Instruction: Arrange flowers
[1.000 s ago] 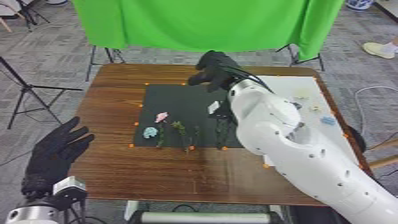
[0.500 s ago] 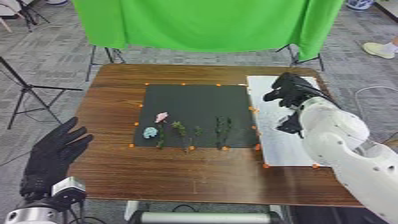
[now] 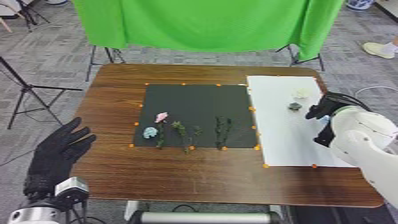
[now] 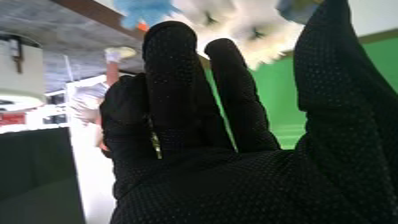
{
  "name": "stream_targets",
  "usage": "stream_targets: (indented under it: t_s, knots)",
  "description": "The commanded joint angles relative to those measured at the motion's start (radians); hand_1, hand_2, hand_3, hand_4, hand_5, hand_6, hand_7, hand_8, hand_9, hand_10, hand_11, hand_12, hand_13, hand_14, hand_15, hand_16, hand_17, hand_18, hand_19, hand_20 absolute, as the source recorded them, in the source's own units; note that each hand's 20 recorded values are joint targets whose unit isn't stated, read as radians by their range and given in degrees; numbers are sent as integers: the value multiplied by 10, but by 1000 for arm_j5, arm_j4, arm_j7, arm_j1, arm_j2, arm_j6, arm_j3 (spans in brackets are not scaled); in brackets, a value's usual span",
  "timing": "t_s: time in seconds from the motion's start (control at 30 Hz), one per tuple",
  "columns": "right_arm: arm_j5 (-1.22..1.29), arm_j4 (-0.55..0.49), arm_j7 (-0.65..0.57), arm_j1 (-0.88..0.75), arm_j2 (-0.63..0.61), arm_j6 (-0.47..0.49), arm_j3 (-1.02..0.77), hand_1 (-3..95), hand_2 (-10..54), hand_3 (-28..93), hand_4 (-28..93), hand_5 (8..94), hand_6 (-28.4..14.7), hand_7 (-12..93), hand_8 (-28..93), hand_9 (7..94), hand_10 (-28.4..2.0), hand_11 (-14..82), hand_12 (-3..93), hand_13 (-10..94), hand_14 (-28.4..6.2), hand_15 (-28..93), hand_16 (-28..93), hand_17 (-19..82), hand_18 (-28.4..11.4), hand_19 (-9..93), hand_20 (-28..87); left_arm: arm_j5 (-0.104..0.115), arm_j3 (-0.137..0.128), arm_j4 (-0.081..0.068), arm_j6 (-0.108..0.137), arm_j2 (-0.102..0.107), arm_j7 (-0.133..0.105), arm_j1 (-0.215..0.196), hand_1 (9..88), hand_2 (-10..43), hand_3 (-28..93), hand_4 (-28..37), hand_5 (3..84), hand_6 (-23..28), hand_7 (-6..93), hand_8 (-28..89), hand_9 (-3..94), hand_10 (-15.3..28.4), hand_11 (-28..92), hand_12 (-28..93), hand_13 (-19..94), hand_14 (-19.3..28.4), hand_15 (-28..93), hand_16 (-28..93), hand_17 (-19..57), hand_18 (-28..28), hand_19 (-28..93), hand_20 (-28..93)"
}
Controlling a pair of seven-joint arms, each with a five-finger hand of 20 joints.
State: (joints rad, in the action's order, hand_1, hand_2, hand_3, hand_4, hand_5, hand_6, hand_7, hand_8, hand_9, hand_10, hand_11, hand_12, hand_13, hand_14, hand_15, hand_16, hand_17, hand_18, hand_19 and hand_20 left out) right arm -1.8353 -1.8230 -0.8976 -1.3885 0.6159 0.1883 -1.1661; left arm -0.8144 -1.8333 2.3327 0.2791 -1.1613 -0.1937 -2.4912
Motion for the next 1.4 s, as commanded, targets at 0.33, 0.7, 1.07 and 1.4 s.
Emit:
stream_targets:
  t_s: [0.33,0.7,1.07,1.4]
  knots:
    - [11,56,-124,43,-42,-3,52,341,-95,883,-283,482,-77,189,-142,476,-197,181,122,601,-121,811,52,340,-220,932,481,-6,14,0,-1,-9,10,6,244,57,811,-210,381,104,138,-98,348,198,268,90,253,263,490,-93,-107,234,568,-16]
    - [9,68,-109,38,-32,2,60,353,-95,883,-283,500,-79,184,-139,499,-205,181,121,617,-128,807,42,358,-225,932,506,-6,20,-3,-3,-13,13,13,244,58,811,-210,381,103,138,-98,348,197,266,90,252,263,490,-93,-107,234,567,-17]
    - [4,77,-77,43,-18,28,75,365,-89,880,-283,547,-52,188,-138,561,-186,168,117,627,-135,795,41,354,-224,932,496,-8,22,-7,-9,-18,19,24,245,58,812,-211,381,103,139,-98,348,198,267,90,252,264,491,-93,-106,233,567,-17]
    - [10,92,-71,42,-12,40,83,434,-82,842,-283,674,-22,179,-87,705,-156,180,122,679,-120,765,79,368,-226,932,458,-7,29,-9,-7,-20,17,25,245,59,812,-212,382,104,138,-98,349,198,268,90,252,263,490,-93,-106,233,567,-17]
